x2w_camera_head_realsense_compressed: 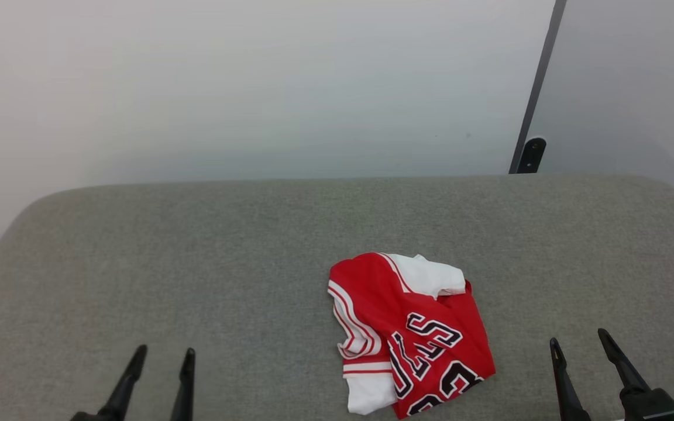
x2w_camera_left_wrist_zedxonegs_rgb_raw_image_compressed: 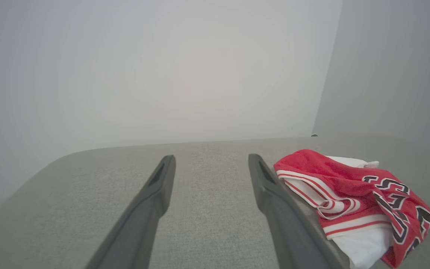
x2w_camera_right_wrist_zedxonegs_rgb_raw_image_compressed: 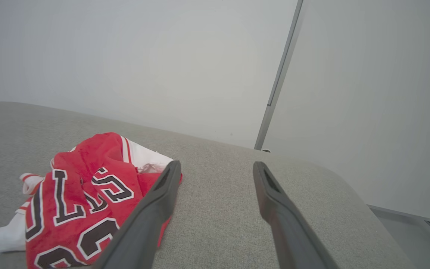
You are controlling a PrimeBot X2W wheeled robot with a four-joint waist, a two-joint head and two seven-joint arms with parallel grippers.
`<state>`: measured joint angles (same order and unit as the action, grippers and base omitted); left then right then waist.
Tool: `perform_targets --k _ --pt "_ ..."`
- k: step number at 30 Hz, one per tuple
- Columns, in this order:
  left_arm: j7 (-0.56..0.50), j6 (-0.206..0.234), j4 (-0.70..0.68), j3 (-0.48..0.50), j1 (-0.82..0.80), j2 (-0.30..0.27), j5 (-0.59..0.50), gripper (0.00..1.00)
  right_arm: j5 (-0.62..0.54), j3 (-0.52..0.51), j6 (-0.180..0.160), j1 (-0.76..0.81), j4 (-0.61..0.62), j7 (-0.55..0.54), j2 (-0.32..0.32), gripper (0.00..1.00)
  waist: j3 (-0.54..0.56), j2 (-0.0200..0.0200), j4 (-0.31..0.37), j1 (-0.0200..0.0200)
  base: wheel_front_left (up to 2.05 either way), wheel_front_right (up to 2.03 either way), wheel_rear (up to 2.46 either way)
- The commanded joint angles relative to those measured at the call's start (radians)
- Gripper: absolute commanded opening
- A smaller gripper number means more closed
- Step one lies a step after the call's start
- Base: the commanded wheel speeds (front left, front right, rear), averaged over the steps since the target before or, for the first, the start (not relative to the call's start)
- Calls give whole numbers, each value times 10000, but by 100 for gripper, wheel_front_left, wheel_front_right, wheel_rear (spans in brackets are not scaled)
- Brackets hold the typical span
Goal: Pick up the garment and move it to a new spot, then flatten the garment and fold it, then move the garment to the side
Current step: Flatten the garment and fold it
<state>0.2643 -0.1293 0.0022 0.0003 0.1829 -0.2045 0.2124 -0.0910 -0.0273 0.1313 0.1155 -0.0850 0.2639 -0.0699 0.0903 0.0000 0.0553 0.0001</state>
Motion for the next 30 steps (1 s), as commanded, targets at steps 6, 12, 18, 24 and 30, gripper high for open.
perform_targets --k 6,12,18,24,30 --pt "3 -19 558 -659 -568 -501 583 100 18 143 -10 -317 13 10 -5 100 -308 0 469 -1 0 0 0" --pt "-8 -15 989 -1368 -1370 -1308 1182 100 23 173 -10 -661 -100 10 16 100 -654 0 1224 -1 0 0 0" --pt "-340 -9 1210 -1860 -1920 -1788 1846 100 71 150 -10 -919 -188 10 41 100 -934 0 1990 -1 0 0 0" --pt "-2094 -9 1389 -2256 -2113 -2132 2938 100 100 218 -10 -1046 -212 10 86 100 -1097 0 2361 -1 0 0 0" --pt "-5558 49 1358 -2612 -2464 -2623 4468 100 112 263 -10 -1118 -338 10 147 100 -1110 0 2386 -1 0 0 0"
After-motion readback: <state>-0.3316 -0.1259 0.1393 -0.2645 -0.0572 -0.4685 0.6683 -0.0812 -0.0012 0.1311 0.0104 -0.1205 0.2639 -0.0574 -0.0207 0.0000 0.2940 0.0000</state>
